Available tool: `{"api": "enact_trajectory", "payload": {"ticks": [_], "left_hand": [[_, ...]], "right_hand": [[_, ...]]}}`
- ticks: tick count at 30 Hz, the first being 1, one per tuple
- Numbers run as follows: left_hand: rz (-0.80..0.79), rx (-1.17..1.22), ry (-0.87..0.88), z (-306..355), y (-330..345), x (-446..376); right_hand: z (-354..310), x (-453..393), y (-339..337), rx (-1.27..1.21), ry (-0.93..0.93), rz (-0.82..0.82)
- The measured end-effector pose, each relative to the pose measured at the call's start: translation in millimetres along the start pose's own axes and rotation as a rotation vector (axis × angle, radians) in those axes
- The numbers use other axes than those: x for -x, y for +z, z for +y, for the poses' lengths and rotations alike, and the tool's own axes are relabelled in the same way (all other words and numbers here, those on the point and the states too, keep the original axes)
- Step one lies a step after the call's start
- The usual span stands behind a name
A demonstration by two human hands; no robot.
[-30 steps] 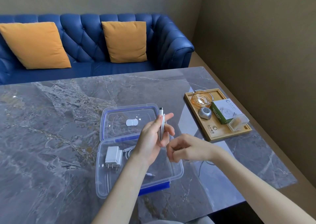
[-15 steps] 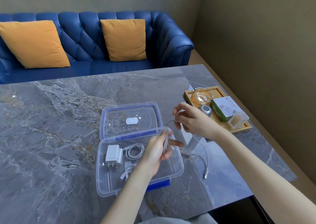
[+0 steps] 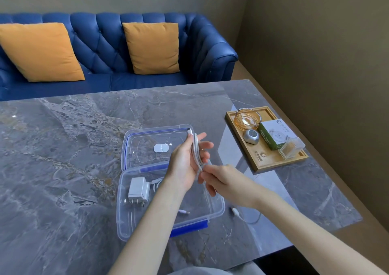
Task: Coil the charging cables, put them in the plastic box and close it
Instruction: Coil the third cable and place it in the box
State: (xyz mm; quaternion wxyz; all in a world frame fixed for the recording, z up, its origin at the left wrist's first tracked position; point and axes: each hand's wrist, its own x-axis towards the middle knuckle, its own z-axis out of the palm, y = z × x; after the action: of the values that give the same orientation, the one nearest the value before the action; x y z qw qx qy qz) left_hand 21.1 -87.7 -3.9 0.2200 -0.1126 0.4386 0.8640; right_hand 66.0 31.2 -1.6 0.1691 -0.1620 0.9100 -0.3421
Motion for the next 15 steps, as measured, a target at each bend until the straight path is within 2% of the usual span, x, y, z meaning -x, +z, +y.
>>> {"api": "enact_trajectory", "payload": {"ticks": [3,5,10,15], "left_hand": [[-0.083,-0.044,0.007,9,1,5],[-0.192,-0.077,-0.024,13,2,13],[-0.380,-0.257,-0.110,11,4,34],[-0.359,-0.544,-0.180,-5,-2,38]], "right_hand": [[17,1,2,0.081,0.060,-0.184],[25,-1,1,0.049,0.101,-0.222],[34,-12,-25,-0.053,0.130,-0.156],[32,-19,-55,0.099,0.188,-0.085]]}}
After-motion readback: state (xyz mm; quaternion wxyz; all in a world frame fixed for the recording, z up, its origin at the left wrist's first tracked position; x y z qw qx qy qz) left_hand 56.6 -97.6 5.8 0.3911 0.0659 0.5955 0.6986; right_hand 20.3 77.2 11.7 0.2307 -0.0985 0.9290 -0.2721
